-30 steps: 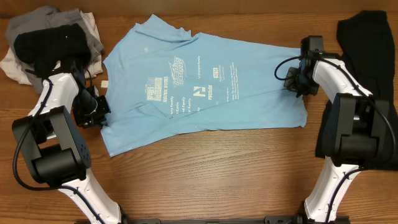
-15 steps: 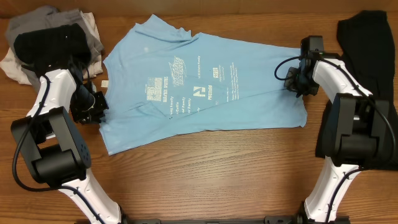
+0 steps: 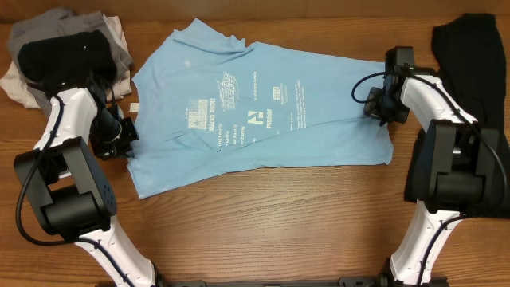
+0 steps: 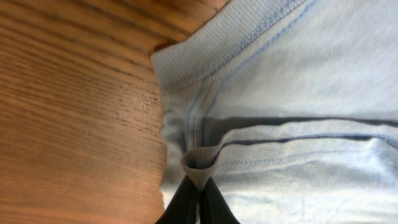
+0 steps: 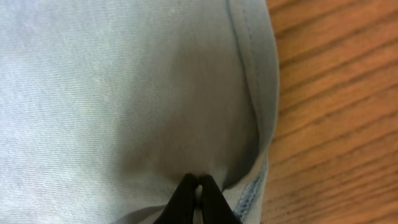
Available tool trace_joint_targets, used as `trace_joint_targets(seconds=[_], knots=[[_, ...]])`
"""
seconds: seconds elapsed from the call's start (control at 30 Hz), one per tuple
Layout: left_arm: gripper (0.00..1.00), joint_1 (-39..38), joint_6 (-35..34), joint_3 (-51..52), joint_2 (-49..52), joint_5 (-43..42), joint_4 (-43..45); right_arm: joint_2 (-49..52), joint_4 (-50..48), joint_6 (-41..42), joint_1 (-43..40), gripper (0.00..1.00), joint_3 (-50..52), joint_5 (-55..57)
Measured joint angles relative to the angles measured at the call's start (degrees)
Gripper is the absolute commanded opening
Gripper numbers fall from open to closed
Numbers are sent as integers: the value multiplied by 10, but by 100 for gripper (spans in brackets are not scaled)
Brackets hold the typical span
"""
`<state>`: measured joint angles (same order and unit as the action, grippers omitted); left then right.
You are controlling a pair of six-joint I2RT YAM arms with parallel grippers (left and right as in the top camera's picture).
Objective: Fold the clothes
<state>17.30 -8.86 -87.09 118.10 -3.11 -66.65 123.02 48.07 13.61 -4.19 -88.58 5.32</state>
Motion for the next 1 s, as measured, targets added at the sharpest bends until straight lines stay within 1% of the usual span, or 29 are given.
trace_joint_targets(seconds=[0.27, 0.37, 0.6, 0.73, 0.87, 1.0], knots=[[4, 0, 0, -90, 0, 0, -83, -17, 19, 35, 0, 4, -7, 6], [4, 0, 0, -113, 0, 0, -95, -30, 29, 51, 0, 4, -8, 14], [4, -1, 1, -122, -12, -8, -96, -40, 57, 102, 0, 4, -12, 22], [4, -1, 3, -122, -49, -11, -91, -55, 72, 133, -1, 4, -12, 24], [4, -1, 3, -124, -103, -16, -76, -94, 90, 163, -7, 4, -12, 31], [4, -7, 13, -125, -116, -43, -53, -124, 102, 189, -8, 4, -12, 50]])
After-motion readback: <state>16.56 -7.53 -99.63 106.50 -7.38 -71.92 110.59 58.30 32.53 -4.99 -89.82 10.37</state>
